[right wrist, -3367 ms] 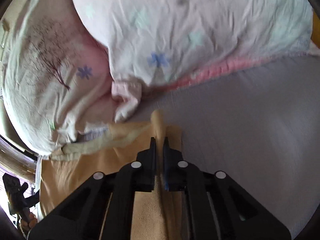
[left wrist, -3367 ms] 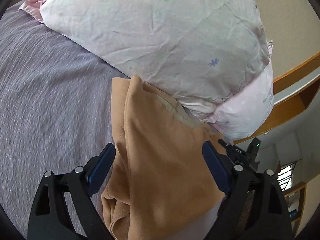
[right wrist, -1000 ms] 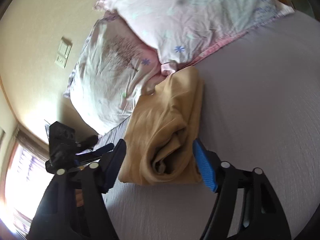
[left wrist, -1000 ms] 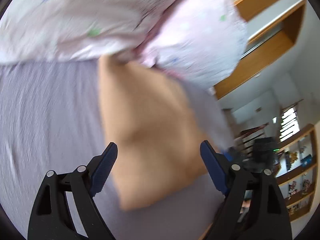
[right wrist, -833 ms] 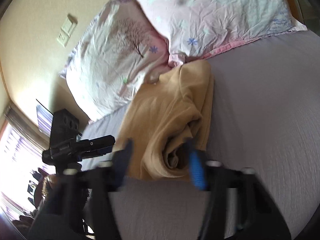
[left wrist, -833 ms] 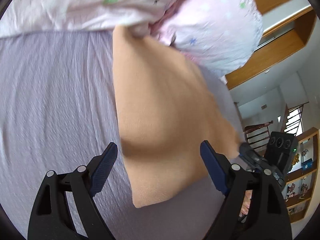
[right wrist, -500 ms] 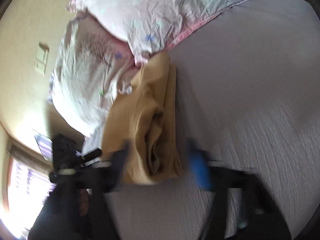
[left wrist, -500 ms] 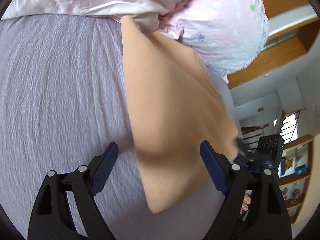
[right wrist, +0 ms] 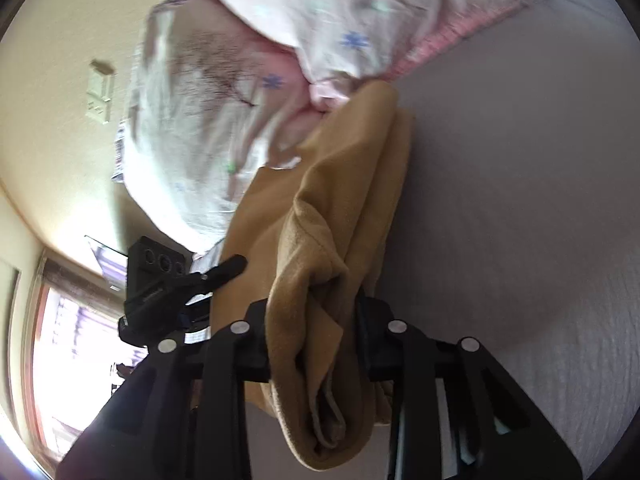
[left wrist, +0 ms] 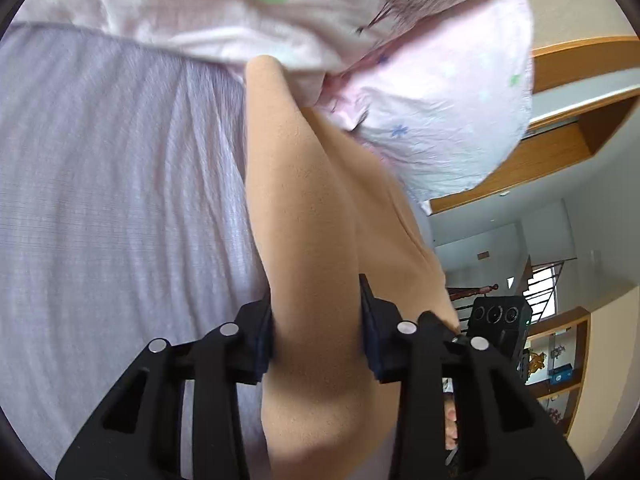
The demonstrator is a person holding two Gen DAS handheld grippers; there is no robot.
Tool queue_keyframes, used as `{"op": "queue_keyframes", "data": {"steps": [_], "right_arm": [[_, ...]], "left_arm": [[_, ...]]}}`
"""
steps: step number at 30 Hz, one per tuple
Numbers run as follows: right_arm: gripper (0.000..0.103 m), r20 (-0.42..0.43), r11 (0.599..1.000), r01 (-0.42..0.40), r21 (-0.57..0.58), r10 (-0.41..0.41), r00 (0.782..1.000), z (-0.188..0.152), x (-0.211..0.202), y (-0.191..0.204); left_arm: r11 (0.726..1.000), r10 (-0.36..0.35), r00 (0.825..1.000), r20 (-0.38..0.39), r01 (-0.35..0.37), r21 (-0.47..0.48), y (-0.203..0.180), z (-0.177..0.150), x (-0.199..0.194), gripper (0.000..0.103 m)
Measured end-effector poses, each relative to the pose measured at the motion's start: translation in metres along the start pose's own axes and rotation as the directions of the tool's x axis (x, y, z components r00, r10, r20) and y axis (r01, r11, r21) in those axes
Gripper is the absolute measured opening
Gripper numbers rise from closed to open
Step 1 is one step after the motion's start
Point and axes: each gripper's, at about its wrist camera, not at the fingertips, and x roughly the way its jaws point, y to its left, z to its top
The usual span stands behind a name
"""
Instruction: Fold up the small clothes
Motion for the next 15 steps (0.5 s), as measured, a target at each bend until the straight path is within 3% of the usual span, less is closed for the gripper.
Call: {"op": "queue_keyframes", "data": {"steps": [4,7,9,11,15], "right_arm": [[0.029,-0.053,0.996,0.001,-0.092,-0.006,0.999,-0.006,0.028,0.030],[0.044,-0.136,0.992,0.075,-0.104,-0.089,0.987,-0.012,0.053,0.035],[0.052,-0.090,0.996,0.071,-0.060,-0.076,0.993,-0.005,0.042,0.033],[0.054,0.030,0.996,0.090,-0.021,-0.089,0.996,0.013,0.022,0.034],[0.054,0.065,0.989,0.146,0.018,-0.146,0.987,0.049,0.035,0.034]], "left_arm": [[0.997,0.053,0.996,0.078,-0.057,0.059,0.002,-0.011,-0.047,0.038],[0.981,0.177,0.980,0.091,-0.183,0.068,0.016,-0.014,-0.063,0.039],[0.980,0.183,0.976,0.117,-0.190,0.059,0.023,-0.021,-0.082,0.041],[0.974,0.200,0.967,0.161,-0.214,0.078,0.018,-0.026,-0.100,0.045],[0.975,0.132,0.974,0.184,-0.161,0.154,-0.009,-0.042,-0.108,0.063]]}}
